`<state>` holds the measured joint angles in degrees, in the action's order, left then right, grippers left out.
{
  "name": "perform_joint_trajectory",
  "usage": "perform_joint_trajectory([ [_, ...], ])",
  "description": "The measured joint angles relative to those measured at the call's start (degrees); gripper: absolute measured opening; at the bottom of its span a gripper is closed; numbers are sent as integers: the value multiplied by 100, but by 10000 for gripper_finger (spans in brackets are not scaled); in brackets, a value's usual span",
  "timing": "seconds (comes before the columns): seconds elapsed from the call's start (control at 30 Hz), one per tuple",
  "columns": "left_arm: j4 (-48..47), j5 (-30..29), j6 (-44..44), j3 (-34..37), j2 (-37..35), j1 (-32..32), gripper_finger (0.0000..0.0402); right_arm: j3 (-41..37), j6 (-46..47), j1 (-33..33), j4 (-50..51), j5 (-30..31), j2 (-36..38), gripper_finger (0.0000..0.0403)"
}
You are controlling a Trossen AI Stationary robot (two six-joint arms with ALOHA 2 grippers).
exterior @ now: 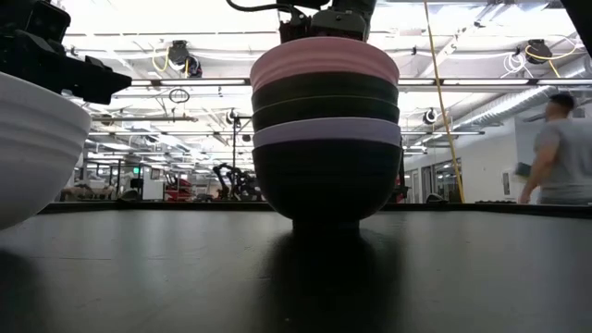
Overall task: Nest bowls inside each other
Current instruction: Stack the pink bowl on top of the black bowl
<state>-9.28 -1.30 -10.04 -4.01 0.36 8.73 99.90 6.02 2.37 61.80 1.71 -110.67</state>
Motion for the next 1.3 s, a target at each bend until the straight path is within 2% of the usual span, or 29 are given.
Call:
perform_joint_trajectory([
  [0.63,-1,-2,-4,0,2,-1,234,-15,18,7,35,241,262,0],
  [0.8,-1,0,-2,0,0,-2,234,-15,20,9,-54,-48,251,0],
  [1.3,-4,37,0,0,0,0,234,-13,81,7,-19,-327,240,0],
])
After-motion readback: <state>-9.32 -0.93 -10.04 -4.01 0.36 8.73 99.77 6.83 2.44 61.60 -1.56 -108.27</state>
